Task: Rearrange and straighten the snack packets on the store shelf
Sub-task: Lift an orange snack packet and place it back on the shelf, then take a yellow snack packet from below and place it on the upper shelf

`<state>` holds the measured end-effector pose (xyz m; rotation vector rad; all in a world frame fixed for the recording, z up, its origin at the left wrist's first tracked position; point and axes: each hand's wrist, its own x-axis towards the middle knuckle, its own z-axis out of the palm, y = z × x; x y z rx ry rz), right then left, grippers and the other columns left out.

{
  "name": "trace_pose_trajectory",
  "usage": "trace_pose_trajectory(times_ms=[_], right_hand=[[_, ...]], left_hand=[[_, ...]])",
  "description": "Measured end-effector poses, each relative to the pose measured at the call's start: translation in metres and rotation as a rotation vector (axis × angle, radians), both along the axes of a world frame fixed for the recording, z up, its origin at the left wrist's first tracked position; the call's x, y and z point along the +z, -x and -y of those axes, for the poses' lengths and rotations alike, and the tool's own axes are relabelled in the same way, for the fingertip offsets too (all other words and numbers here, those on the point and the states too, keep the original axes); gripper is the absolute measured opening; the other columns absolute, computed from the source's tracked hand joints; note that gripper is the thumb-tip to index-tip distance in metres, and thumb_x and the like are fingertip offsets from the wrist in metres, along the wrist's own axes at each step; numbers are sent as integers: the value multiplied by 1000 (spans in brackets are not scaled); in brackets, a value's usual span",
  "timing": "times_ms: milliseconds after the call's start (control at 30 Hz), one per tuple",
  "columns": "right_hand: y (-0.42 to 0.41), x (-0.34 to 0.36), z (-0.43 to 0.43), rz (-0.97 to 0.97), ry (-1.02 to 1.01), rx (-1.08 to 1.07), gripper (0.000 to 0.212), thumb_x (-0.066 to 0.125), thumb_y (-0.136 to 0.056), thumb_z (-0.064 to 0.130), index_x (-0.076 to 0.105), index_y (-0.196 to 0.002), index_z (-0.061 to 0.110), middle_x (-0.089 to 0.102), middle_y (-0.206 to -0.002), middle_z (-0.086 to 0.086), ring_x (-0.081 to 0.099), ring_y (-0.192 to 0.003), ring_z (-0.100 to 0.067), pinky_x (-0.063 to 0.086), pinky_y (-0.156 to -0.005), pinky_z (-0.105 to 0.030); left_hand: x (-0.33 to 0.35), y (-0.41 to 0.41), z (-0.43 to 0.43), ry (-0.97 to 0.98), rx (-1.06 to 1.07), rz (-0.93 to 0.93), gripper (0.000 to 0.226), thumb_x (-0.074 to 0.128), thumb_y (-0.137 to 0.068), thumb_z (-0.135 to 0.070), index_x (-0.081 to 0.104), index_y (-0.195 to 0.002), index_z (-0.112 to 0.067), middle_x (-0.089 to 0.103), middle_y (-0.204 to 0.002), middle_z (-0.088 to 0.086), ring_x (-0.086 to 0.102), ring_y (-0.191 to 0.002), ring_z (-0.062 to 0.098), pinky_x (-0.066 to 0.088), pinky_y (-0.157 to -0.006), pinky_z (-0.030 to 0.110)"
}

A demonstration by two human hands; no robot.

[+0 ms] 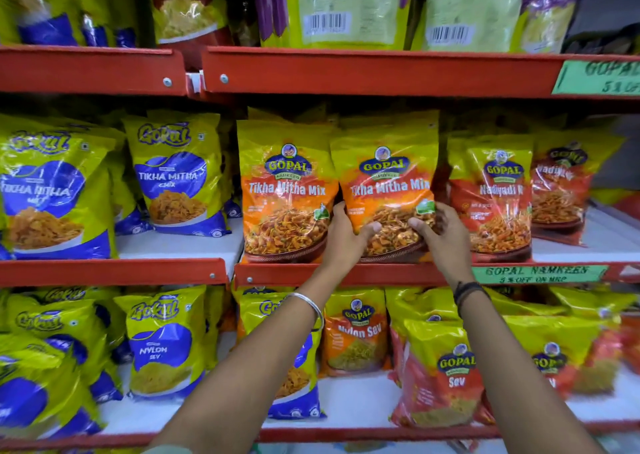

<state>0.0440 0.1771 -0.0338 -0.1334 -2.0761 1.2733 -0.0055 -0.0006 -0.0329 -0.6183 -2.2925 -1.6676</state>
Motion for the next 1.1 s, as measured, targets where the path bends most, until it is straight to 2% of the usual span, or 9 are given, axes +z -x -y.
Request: trace_pose_trajectory(times_ms=[267, 333, 433, 567, 633, 767, 867, 967, 1100], right_hand=[[-3, -19, 5, 36, -16, -132, 58, 63, -88, 37, 47, -133, 4, 56, -131, -17, 53, -121, -31, 44, -98, -37], [-16, -25, 20, -113, -23, -202, 47, 63, -90, 29, 50, -127, 4, 54, -128, -16, 51, -119, -28, 38, -95, -24], [-36, -49, 57, -279, -9, -157, 26, 60, -91, 24, 57, -112, 9, 59, -113, -11, 54, -107, -21, 40, -93, -24], [-48, -114, 105, -129, 48, 51, 21, 54, -88, 37, 56, -104, 23, 62, -100, -2, 59, -96, -14, 46, -87, -22], [-48, -158, 124, 10, 79, 112, 24, 52, -86, 43, 56, -101, 24, 62, -97, -1, 61, -94, -21, 50, -84, -34], [-37, -232, 150, 373, 192, 215, 45, 61, -79, 54, 50, -109, 22, 59, -107, -6, 61, -103, -33, 52, -84, -45], [-26, -262, 167, 578, 250, 355, 53, 73, -82, 26, 42, -124, 20, 48, -124, -1, 50, -122, -26, 45, -98, -41], [-15, -280, 176, 700, 334, 515, 70, 76, -80, 24, 36, -137, 20, 50, -135, 2, 50, -125, -22, 43, -102, -38], [-11, -294, 176, 743, 315, 477, 73, 80, -74, 34, 45, -137, 24, 63, -125, -17, 59, -116, -33, 52, -95, -45]], left_hand=[[-10, -1, 0, 128, 29, -55, 76, 64, -86, -37, 23, -145, -10, 37, -149, 11, 36, -137, 27, 36, -111, 46], [-20, -19, 12, 29, 46, -127, 64, 61, -89, -33, 31, -141, -10, 41, -143, 9, 40, -133, 22, 40, -108, 42], [-50, -44, 44, -105, 161, -348, 34, 56, -92, -20, 46, -124, -13, 50, -124, 4, 50, -119, 21, 46, -100, 41], [-118, -54, 96, -111, 376, -361, 19, 49, -91, -23, 48, -109, -18, 46, -108, 2, 49, -105, 20, 42, -93, 35], [-159, -60, 120, -65, 439, -239, 20, 46, -90, -29, 46, -106, -18, 44, -102, 3, 46, -98, 18, 40, -91, 31], [-243, -62, 159, 19, 436, 187, 52, 50, -80, -40, 45, -116, -3, 42, -109, 7, 46, -106, 30, 39, -99, 47], [-297, -43, 184, -5, 366, 477, 61, 71, -69, -34, 46, -121, -14, 51, -119, 12, 53, -114, 33, 45, -100, 50], [-291, -32, 193, -56, 195, 591, 54, 76, -60, 0, 58, -105, -24, 66, -107, 4, 65, -95, 16, 56, -81, 24], [-285, -26, 201, -61, 121, 764, 63, 80, -62, 3, 51, -118, -2, 62, -107, 9, 57, -96, 21, 50, -64, 11]])
